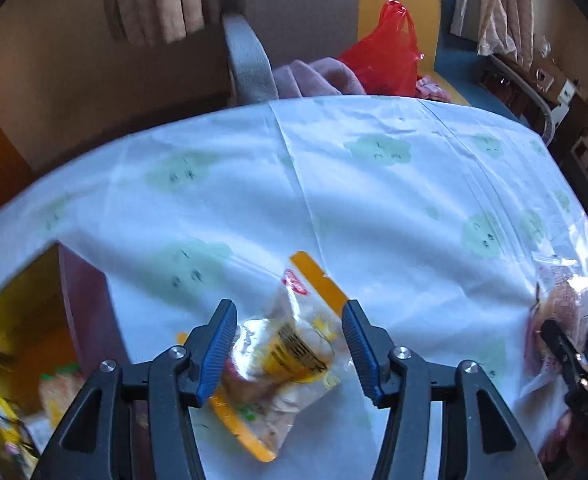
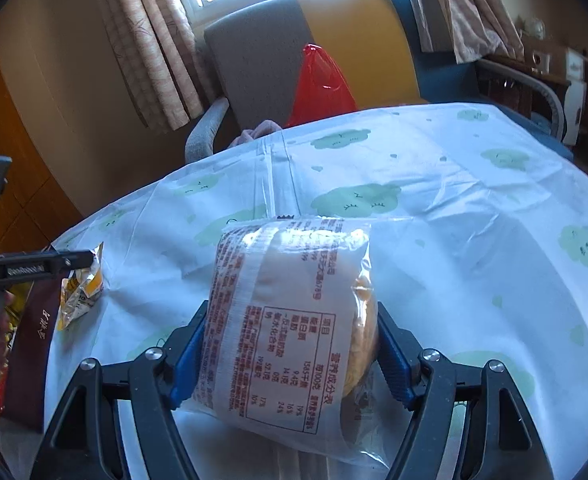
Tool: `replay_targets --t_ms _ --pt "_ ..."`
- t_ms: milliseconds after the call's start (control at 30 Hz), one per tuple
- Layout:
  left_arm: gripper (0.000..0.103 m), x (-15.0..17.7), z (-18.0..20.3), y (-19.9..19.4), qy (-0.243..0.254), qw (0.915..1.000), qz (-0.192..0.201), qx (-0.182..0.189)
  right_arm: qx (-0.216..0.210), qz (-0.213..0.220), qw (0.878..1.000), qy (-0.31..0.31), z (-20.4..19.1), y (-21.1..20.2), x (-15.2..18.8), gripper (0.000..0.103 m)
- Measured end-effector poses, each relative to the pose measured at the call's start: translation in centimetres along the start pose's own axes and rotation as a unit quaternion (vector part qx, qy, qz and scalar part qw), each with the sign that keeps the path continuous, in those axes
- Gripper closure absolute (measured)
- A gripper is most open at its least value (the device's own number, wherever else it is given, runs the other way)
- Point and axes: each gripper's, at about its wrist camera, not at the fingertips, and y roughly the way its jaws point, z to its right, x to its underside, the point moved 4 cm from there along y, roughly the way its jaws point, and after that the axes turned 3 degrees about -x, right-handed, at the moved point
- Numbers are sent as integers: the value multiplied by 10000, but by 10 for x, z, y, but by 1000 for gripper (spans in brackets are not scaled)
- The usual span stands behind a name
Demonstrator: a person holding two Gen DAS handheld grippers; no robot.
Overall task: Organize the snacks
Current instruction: 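Grasp the orange-topped seed bag with the left tool while the right tool holds the cake bag, then carry the orange-topped seed bag into the gold tin and open the left tool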
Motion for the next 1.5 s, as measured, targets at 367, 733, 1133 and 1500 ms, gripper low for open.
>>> replay_targets --t_ms 367,733,1133,1500 --pt "36 39 44 -19 559 9984 -38 126 -31 72 9999 134 4 -4 1 29" --pt "53 49 38 -14 259 9982 400 -376 -8 98 9998 178 6 -5 1 29" --pt "64 75 43 -26 40 9916 1183 -522 56 120 9998 163 6 -5 1 29" --pt "66 84 45 -30 65 9891 1299 -683 267 215 9994 -1 1 -9 0 30"
